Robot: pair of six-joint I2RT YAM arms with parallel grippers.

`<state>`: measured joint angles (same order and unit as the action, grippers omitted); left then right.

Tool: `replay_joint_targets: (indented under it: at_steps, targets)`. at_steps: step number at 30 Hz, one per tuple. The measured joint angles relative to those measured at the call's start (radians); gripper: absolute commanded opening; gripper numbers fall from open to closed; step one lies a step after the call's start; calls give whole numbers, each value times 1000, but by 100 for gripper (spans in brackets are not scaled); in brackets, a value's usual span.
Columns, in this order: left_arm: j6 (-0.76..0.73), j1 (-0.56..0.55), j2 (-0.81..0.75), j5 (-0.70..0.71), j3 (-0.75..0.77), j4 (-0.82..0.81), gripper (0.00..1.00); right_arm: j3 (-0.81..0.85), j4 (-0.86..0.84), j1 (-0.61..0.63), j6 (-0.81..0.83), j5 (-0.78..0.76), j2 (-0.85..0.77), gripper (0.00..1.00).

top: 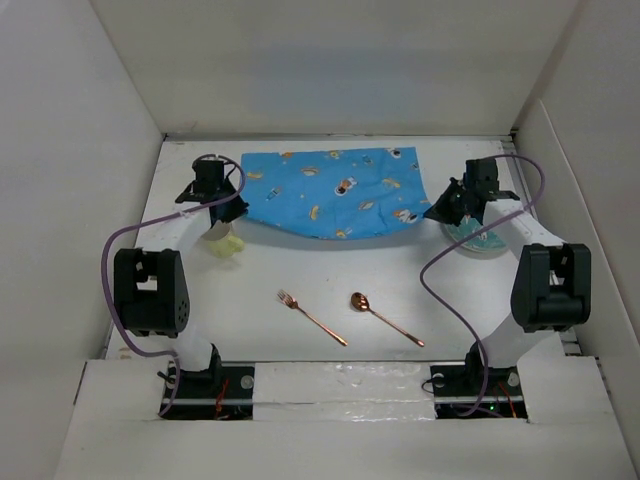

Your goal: Set the dinner table for one person

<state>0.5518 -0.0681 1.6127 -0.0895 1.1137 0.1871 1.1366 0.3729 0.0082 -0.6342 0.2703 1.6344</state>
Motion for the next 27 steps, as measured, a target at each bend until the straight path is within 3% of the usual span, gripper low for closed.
replay_joint_targets:
  at_steps: [11, 27]
  targets:
    - [-103, -9, -29, 11, -47, 50, 0, -150, 9, 0, 40, -19, -118, 0]
    - [-198, -9, -87, -45, -63, 155, 0, -196, 102, 0, 72, -42, -202, 0]
